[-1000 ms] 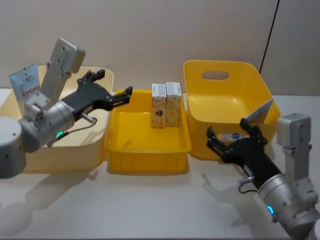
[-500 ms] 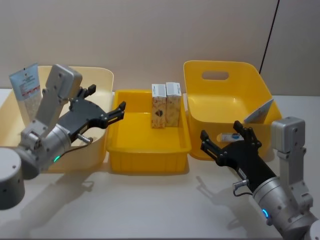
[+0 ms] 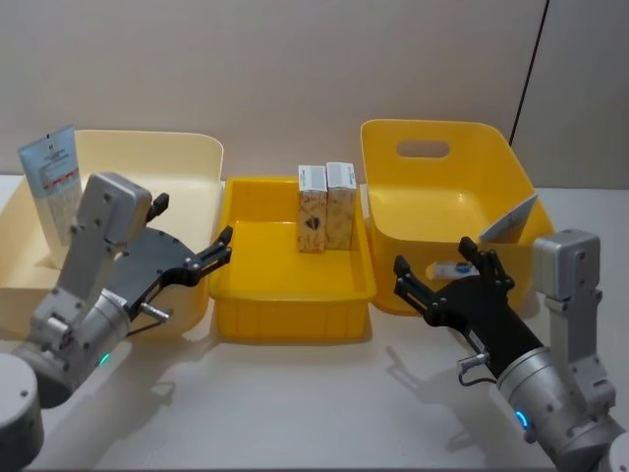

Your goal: Bimanual collaborative sorting of washing and personal care products

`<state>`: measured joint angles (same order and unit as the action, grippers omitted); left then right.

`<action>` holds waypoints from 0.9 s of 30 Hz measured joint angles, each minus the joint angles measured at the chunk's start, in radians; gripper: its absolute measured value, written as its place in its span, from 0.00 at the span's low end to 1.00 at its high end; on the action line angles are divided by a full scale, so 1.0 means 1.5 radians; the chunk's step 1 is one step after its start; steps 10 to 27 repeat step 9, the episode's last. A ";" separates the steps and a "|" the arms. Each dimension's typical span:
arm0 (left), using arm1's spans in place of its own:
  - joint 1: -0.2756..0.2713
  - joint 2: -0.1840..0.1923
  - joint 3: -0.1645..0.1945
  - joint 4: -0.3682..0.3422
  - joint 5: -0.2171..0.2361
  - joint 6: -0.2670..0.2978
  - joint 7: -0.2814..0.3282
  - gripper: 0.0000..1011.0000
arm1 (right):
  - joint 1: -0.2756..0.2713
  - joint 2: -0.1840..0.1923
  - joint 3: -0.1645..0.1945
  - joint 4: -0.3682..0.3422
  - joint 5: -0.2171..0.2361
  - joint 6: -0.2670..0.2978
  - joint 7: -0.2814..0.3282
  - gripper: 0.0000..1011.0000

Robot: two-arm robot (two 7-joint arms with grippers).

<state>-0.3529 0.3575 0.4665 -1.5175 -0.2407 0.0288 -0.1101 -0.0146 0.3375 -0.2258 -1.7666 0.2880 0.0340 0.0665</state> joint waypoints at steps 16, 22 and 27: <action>0.054 0.012 -0.006 -0.050 0.018 -0.007 0.046 0.99 | 0.000 0.000 0.000 0.000 0.000 0.000 0.000 0.99; 0.054 0.012 -0.006 -0.050 0.018 -0.007 0.046 0.99 | 0.000 0.000 0.000 0.000 0.000 0.000 0.000 0.99; 0.054 0.012 -0.006 -0.050 0.018 -0.007 0.046 0.99 | 0.000 0.000 0.000 0.000 0.000 0.000 0.000 0.99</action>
